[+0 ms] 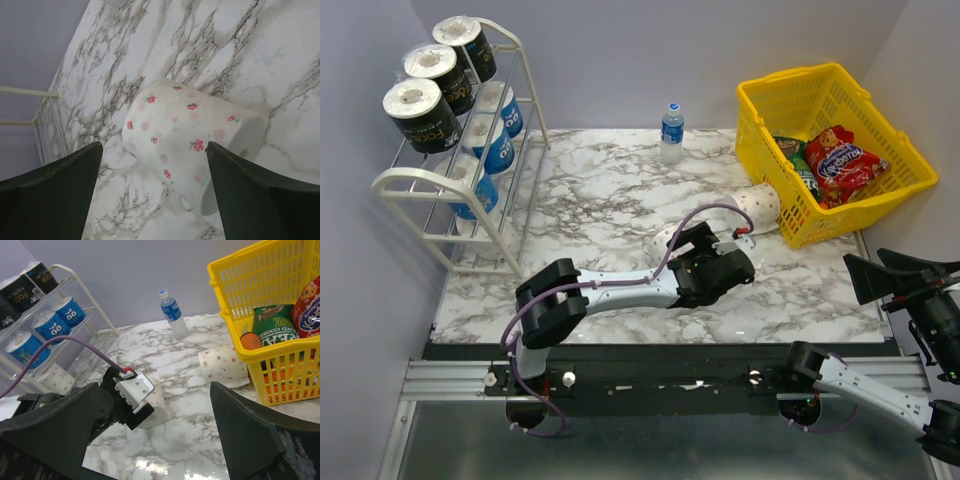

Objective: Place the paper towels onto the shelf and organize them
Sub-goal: Adjust the paper towel at the center of the board.

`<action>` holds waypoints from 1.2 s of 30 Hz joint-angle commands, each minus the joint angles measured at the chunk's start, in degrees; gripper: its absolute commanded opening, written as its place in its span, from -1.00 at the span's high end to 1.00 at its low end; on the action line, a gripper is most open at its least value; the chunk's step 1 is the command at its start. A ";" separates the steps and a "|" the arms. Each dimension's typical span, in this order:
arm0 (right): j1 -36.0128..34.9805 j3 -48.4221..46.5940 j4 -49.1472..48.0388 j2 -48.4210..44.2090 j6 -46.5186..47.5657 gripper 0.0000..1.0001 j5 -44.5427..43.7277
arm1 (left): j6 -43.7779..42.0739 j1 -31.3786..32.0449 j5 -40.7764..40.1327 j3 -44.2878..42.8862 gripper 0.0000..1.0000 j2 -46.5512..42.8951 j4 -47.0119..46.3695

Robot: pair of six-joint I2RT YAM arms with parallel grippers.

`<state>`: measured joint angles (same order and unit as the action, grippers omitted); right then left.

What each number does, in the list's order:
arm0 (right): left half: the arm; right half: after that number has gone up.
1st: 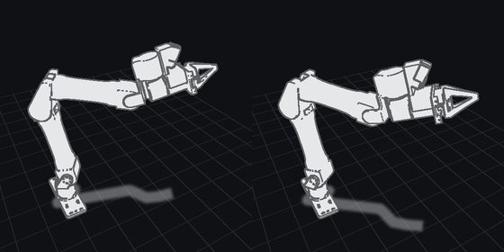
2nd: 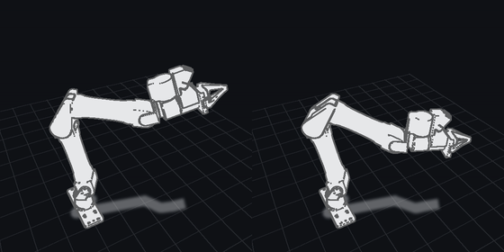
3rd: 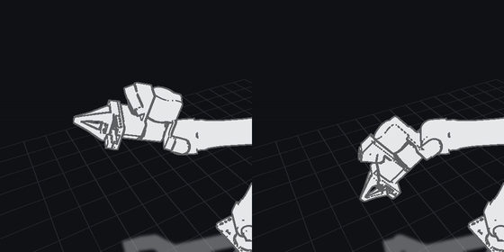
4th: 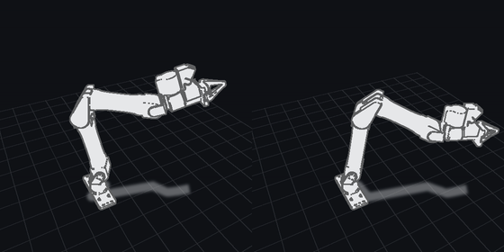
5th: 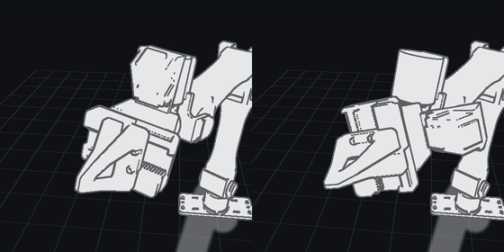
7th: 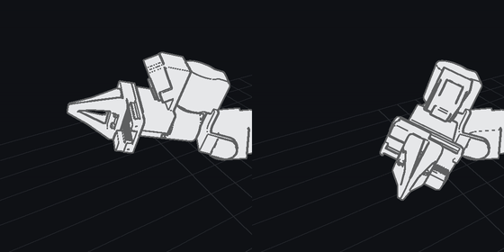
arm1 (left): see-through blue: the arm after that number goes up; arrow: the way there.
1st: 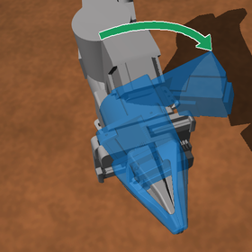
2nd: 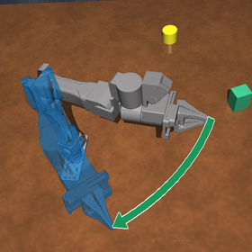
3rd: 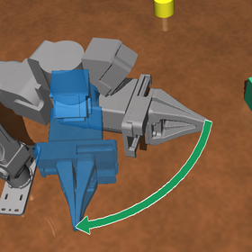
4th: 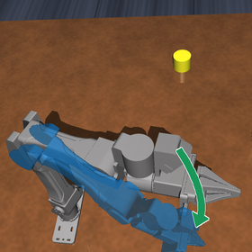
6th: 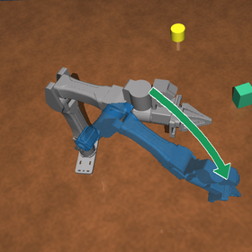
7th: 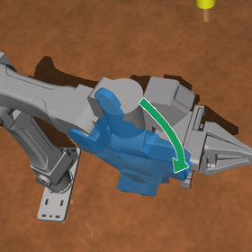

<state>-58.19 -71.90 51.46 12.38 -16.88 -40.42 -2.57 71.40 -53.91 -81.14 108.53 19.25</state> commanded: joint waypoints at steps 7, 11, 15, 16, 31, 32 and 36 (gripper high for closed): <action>-0.43 0.80 -0.84 -0.96 0.10 -1.00 0.26 | 1.51 3.57 -1.02 -1.56 -0.96 2.39 4.05; -0.34 0.09 0.21 -0.60 -0.43 -1.00 0.79 | 1.86 3.84 -0.06 -2.53 -0.97 2.39 3.96; -0.34 0.09 0.22 -1.13 -0.96 -1.00 0.70 | 2.30 3.84 -1.71 -2.09 -0.97 3.87 4.22; -0.43 0.09 0.13 -1.22 -1.13 -1.00 0.70 | 2.22 3.66 -1.90 -1.74 -0.97 4.32 4.05; -0.34 0.27 -1.19 0.19 -0.34 -1.00 1.14 | 3.19 0.59 -4.71 0.28 -0.79 10.21 3.00; -0.43 0.35 -1.28 0.27 -0.34 -1.00 1.14 | 3.10 0.24 -4.71 0.37 -0.75 10.38 2.90; -0.43 0.44 -1.28 0.36 -0.17 -1.00 0.52 | 3.01 -0.82 -5.50 0.37 -0.54 10.48 3.43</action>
<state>-58.19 -71.61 51.03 12.29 -17.80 -40.01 -1.06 72.20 -57.52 -81.71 117.38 23.09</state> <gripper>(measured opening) 0.998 0.805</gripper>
